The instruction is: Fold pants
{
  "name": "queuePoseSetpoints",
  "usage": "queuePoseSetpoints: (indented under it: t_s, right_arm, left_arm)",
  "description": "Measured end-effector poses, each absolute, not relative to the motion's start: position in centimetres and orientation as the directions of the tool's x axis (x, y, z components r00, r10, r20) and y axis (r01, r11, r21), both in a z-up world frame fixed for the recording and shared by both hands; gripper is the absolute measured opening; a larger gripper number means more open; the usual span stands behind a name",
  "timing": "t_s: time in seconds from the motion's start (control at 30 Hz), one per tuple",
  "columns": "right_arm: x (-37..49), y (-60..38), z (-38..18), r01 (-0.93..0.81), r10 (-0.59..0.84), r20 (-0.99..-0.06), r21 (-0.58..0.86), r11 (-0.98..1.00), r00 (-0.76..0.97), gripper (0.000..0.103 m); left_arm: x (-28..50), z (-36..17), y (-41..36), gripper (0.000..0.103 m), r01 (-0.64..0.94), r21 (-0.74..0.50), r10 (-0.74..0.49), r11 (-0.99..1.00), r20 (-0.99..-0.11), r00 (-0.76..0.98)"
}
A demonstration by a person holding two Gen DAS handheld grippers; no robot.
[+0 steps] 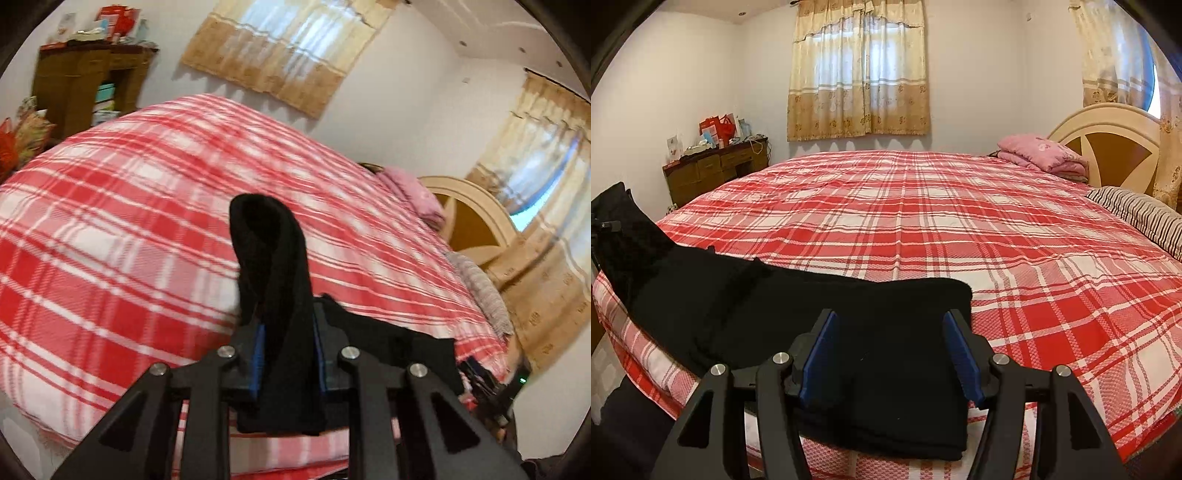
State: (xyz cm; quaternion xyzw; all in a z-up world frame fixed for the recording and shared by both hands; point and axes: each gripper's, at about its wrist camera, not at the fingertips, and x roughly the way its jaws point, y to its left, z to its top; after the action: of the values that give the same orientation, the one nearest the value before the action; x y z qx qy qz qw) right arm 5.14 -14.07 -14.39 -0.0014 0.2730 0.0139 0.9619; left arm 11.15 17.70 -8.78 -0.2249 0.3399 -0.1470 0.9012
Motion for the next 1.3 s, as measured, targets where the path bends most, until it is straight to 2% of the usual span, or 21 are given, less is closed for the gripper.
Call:
queuePoseSetpoints:
  t_s: [0.37, 0.83, 1.03, 1.3]
  right_arm:
    - [5.6, -18.1, -13.2, 0.079, 0.013, -0.546, 0.145, 0.986, 0.838, 0.063]
    - [5.4, -21.0, -13.1, 0.187, -0.067, -0.539, 0.171, 0.967, 0.840, 0.064]
    - [5.2, -21.5, -13.1, 0.210, -0.085, -0.530, 0.180, 0.961, 0.844, 0.065]
    - [5.1, -22.3, -13.2, 0.227, -0.083, -0.532, 0.211, 0.951, 0.842, 0.065]
  left_arm:
    - [11.7, -5.7, 8.8, 0.022, 0.327, -0.514, -0.583, 0.793, -0.486, 0.651]
    - [13.1, -3.6, -0.9, 0.022, 0.458, -0.552, -0.714, 0.697, -0.474, 0.516]
    - [13.4, -3.0, -4.7, 0.022, 0.495, -0.539, -0.732, 0.682, -0.495, 0.468]
    - [14.3, -5.0, -10.2, 0.022, 0.507, -0.520, -0.721, 0.688, -0.574, 0.389]
